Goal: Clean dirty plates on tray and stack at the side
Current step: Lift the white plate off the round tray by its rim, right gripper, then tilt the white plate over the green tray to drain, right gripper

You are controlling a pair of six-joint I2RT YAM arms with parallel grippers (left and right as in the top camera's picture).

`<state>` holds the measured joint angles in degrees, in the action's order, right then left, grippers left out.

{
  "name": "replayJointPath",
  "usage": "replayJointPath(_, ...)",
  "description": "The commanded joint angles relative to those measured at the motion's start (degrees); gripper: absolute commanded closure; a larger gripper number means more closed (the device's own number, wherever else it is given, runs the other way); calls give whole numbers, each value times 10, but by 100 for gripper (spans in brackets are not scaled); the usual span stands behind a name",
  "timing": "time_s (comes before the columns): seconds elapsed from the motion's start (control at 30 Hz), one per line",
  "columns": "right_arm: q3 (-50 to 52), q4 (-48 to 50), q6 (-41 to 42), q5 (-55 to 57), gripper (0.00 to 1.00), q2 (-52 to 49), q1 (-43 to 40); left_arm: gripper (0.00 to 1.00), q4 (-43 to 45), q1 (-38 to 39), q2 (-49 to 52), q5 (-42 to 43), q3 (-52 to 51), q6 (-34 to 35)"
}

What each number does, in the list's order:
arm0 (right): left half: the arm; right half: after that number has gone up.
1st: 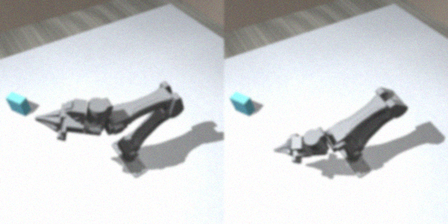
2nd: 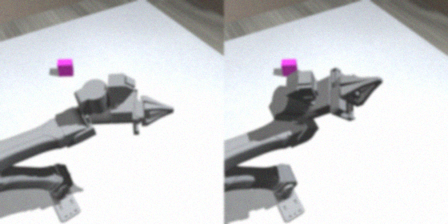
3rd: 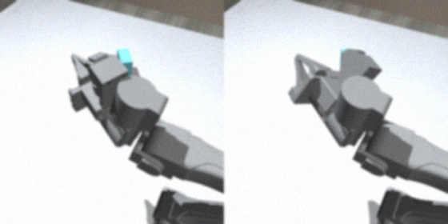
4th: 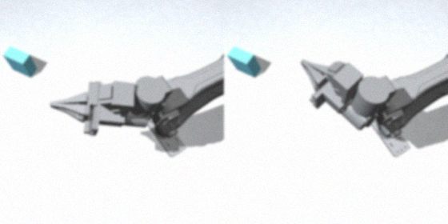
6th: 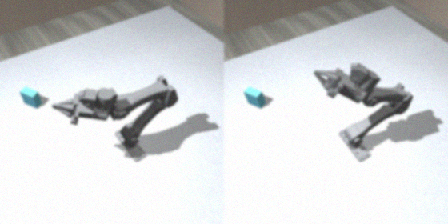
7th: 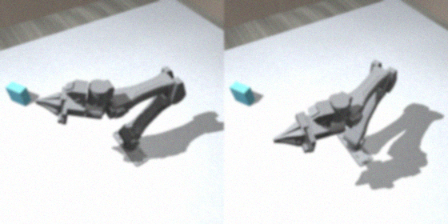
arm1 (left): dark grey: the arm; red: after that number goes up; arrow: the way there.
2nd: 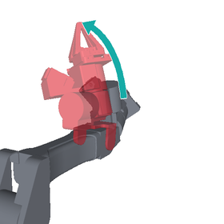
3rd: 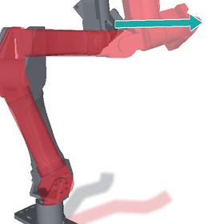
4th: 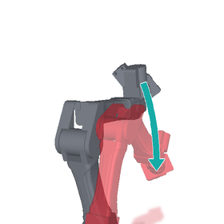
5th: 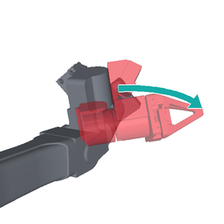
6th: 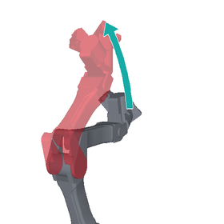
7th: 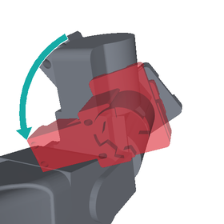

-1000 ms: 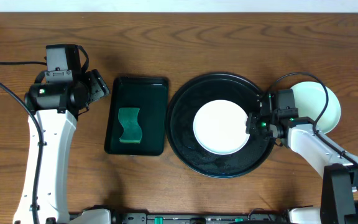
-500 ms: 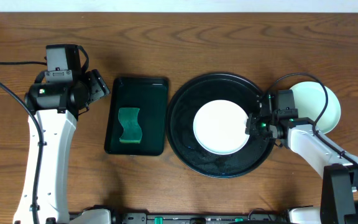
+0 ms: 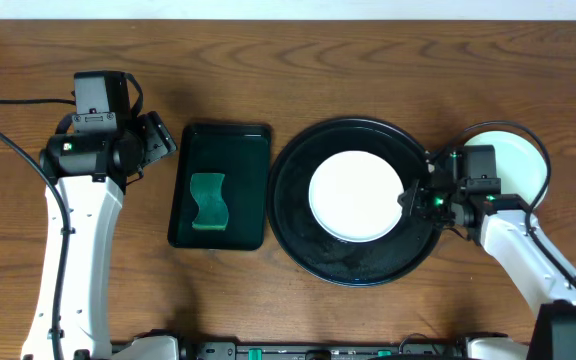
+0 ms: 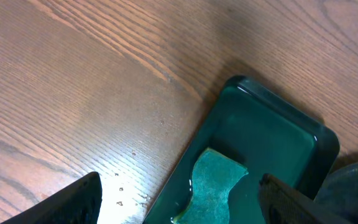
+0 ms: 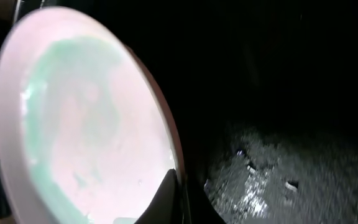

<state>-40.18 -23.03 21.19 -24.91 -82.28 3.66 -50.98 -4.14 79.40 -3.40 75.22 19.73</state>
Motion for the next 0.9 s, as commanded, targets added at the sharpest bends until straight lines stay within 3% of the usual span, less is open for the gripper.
replayJointPath(0.0, -35, -30, 22, -23, 99, 13, -1, 20, -2, -2, 0, -9, 7, 7)
replayJointPath(0.2, -136, -143, 22, 96, 99, 13, 40, 20, -2, -2, 0, -9, 7, 7)
replayJointPath(0.4, -220, -161, 55, 164, 99, 13, 111, 20, -2, -2, 0, -9, 7, 7)
replayJointPath(0.87, -232, 24, 124, 256, 99, -73, 272, 19, -1, -2, 0, -9, 7, 7)
